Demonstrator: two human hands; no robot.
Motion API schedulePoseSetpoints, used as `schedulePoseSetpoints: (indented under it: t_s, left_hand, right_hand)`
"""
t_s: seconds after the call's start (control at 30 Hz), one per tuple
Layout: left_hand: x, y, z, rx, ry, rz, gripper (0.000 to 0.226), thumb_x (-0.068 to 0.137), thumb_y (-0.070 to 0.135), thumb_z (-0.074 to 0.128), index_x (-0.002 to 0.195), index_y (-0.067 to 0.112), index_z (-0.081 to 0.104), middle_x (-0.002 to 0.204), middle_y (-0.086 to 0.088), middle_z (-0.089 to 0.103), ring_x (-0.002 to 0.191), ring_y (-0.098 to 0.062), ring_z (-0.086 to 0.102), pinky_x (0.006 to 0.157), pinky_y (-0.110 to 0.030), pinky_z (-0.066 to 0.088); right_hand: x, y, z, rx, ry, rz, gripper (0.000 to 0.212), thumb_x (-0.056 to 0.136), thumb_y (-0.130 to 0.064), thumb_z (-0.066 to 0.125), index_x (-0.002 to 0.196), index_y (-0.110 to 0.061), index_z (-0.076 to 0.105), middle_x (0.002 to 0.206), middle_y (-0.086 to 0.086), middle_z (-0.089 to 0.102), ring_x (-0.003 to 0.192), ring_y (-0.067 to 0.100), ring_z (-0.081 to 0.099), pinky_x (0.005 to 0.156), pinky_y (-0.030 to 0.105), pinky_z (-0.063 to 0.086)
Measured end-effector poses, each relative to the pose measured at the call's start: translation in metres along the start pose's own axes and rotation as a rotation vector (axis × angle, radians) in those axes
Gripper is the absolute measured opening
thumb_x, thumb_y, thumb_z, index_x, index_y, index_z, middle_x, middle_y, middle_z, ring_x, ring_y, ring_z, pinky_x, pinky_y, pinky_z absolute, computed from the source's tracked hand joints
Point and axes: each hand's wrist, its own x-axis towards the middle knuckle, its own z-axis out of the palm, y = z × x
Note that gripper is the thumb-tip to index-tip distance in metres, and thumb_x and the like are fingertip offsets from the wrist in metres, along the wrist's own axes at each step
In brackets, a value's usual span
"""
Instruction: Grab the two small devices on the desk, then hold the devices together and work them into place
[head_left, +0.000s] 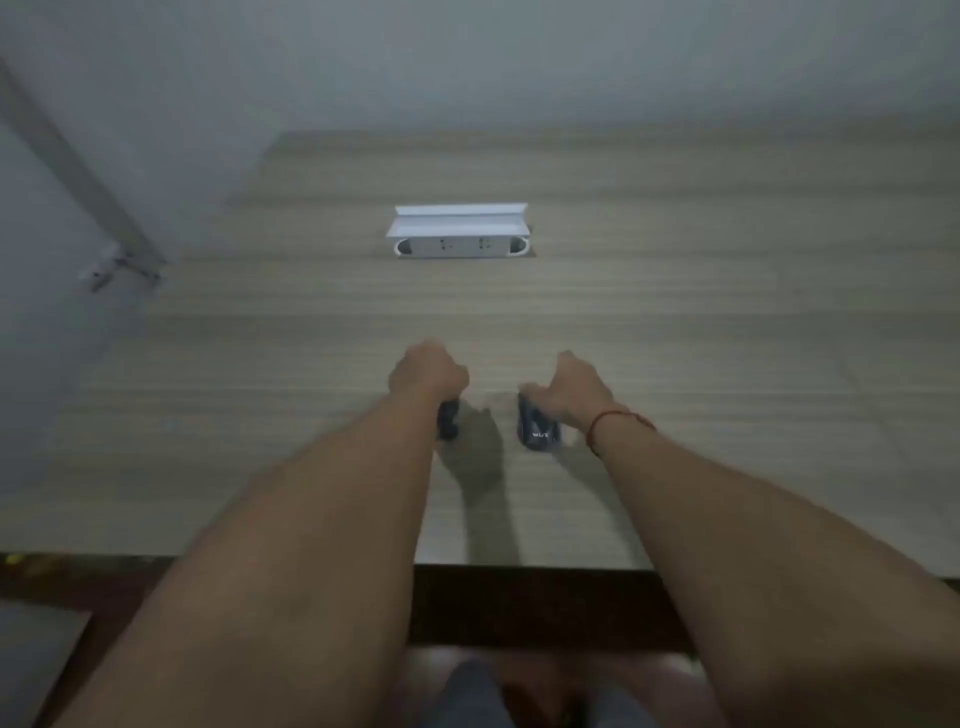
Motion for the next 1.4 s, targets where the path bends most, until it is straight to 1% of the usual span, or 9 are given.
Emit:
schedulePoseSetpoints:
  t_s: [0.07, 0.17, 0.23, 0.4, 0.5, 0.63, 0.83, 1.13, 1.4]
  left_hand:
    - [0.001, -0.010, 0.018, -0.015, -0.002, -0.067, 0.038, 0.092, 0.030, 0.058, 0.119, 0.004, 0.062, 0.128, -0.016, 0.061, 0.116, -0.034, 0.060, 0.086, -0.034, 0.049]
    - [0.003, -0.031, 0.055, -0.127, 0.008, -0.086, 0.034, 0.086, 0.029, 0.062, 0.118, 0.019, 0.068, 0.127, -0.008, 0.065, 0.116, -0.030, 0.062, 0.093, -0.032, 0.051]
    - [0.006, -0.039, 0.072, -0.172, 0.058, -0.120, 0.038, 0.080, 0.036, 0.066, 0.116, 0.022, 0.067, 0.124, -0.006, 0.066, 0.114, -0.030, 0.062, 0.092, -0.033, 0.052]
    - [0.015, -0.044, 0.095, -0.176, 0.226, -0.189, 0.060, 0.086, 0.042, 0.065, 0.131, 0.005, 0.050, 0.134, -0.014, 0.053, 0.126, -0.034, 0.051, 0.096, -0.042, 0.046]
    - [0.022, -0.048, 0.103, -0.184, 0.302, -0.118, 0.051, 0.093, 0.038, 0.057, 0.129, 0.002, 0.048, 0.135, -0.017, 0.051, 0.127, -0.036, 0.049, 0.097, -0.044, 0.044]
    - [0.034, -0.053, 0.120, -0.195, 0.441, 0.042, 0.039, 0.098, 0.034, 0.049, 0.117, 0.001, 0.054, 0.125, -0.020, 0.055, 0.117, -0.037, 0.053, 0.092, -0.043, 0.043]
    - [0.045, -0.054, 0.139, -0.431, 0.636, 0.197, 0.034, 0.096, 0.032, 0.052, 0.113, 0.004, 0.059, 0.120, -0.018, 0.062, 0.113, -0.034, 0.057, 0.089, -0.040, 0.044]
    - [0.013, -0.061, 0.134, -0.592, 0.659, 0.322, 0.028, 0.088, 0.032, 0.063, 0.088, 0.004, 0.065, 0.098, -0.019, 0.066, 0.097, -0.033, 0.061, 0.074, -0.028, 0.039]
    - [-0.005, -0.044, 0.120, -0.730, 0.722, 0.382, 0.029, 0.095, 0.029, 0.057, 0.097, 0.000, 0.060, 0.098, -0.015, 0.062, 0.090, -0.025, 0.056, 0.074, -0.026, 0.038]
  right_hand:
    - [0.002, 0.010, 0.018, 0.016, 0.004, 0.058, 0.077, 0.077, -0.054, 0.068, 0.128, -0.003, 0.039, 0.131, 0.017, 0.052, 0.118, 0.037, 0.053, 0.093, 0.042, 0.047]
    - [0.003, 0.028, 0.053, 0.098, 0.010, 0.088, 0.114, 0.067, -0.064, 0.072, 0.147, -0.003, 0.017, 0.146, 0.017, 0.041, 0.132, 0.035, 0.044, 0.104, 0.042, 0.042]
    - [0.002, 0.035, 0.072, 0.149, 0.071, 0.068, 0.122, 0.065, -0.065, 0.072, 0.150, -0.005, 0.009, 0.153, 0.015, 0.033, 0.138, 0.032, 0.036, 0.110, 0.040, 0.036]
    - [0.009, 0.045, 0.109, 0.117, 0.338, -0.032, 0.108, 0.067, -0.061, 0.073, 0.145, -0.004, 0.024, 0.139, 0.012, 0.049, 0.130, 0.029, 0.046, 0.108, 0.041, 0.037]
    - [0.018, 0.049, 0.118, 0.175, 0.480, -0.092, 0.080, 0.076, -0.050, 0.069, 0.136, -0.006, 0.040, 0.127, 0.010, 0.057, 0.119, 0.029, 0.052, 0.103, 0.040, 0.040]
    - [0.030, 0.055, 0.126, 0.301, 0.530, -0.187, 0.052, 0.071, -0.044, 0.072, 0.111, -0.014, 0.056, 0.108, 0.004, 0.063, 0.102, 0.025, 0.057, 0.092, 0.041, 0.047]
    - [0.041, 0.067, 0.127, 0.310, 0.534, -0.306, 0.060, 0.068, -0.043, 0.078, 0.113, -0.010, 0.056, 0.115, 0.009, 0.061, 0.109, 0.026, 0.055, 0.093, 0.038, 0.047]
    - [0.025, 0.078, 0.125, 0.344, 0.446, -0.296, 0.066, 0.065, -0.046, 0.080, 0.117, -0.017, 0.053, 0.116, 0.003, 0.061, 0.106, 0.023, 0.058, 0.091, 0.042, 0.052]
    - [0.024, 0.080, 0.130, 0.311, 0.461, -0.301, 0.068, 0.064, -0.049, 0.079, 0.119, -0.019, 0.053, 0.115, 0.003, 0.062, 0.105, 0.023, 0.059, 0.090, 0.044, 0.053]
